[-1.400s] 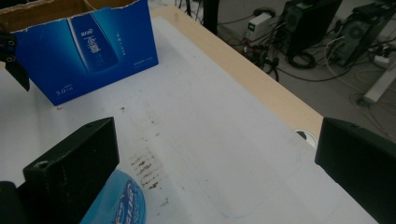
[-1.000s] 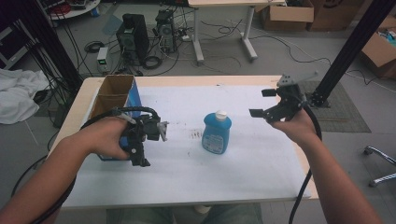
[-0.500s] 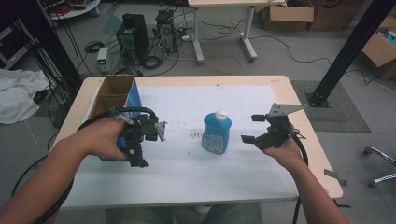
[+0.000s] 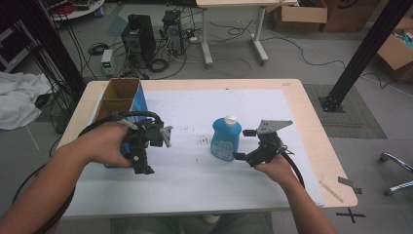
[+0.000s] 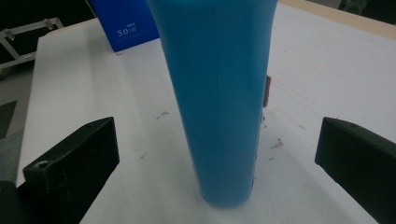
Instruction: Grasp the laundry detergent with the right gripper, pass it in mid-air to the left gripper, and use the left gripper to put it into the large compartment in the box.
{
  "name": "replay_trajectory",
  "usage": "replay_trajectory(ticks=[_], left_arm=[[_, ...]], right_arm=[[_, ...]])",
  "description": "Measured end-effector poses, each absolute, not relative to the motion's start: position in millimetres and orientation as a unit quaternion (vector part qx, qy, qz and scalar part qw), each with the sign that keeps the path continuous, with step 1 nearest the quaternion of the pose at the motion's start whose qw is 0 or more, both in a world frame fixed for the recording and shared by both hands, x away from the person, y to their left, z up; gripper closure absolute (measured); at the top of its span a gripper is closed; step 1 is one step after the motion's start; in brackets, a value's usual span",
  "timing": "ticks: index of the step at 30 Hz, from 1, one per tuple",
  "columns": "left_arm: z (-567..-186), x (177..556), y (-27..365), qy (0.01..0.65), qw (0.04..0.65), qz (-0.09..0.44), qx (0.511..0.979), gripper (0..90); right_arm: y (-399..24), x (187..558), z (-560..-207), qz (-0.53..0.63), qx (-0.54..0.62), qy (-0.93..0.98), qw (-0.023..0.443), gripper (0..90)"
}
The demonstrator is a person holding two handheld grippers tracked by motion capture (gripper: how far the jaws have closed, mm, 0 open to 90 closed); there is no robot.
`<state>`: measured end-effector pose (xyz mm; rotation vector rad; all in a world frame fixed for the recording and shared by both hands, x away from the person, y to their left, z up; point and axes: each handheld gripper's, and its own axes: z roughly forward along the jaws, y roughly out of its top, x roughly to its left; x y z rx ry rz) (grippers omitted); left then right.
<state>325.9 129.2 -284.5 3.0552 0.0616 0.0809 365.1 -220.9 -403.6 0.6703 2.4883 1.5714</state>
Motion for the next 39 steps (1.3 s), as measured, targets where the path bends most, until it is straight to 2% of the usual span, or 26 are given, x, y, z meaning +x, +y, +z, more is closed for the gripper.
replay_trajectory(ticks=[16,30,39], left_arm=[[-283.1,323.3,129.0,0.021,0.040,0.028,0.999,0.1],[-282.6,324.0,132.8,0.024,0.040,0.032,0.998,0.1],[-282.7,323.9,130.7,0.019,0.041,0.033,0.998,0.1]], right_arm=[[-196.7,374.1,-436.2,0.538,0.231,0.808,0.065,0.0],[-190.6,377.9,-441.4,0.554,0.234,0.794,0.087,0.0],[-188.8,378.1,-438.0,0.553,0.231,0.794,0.100,7.2]])
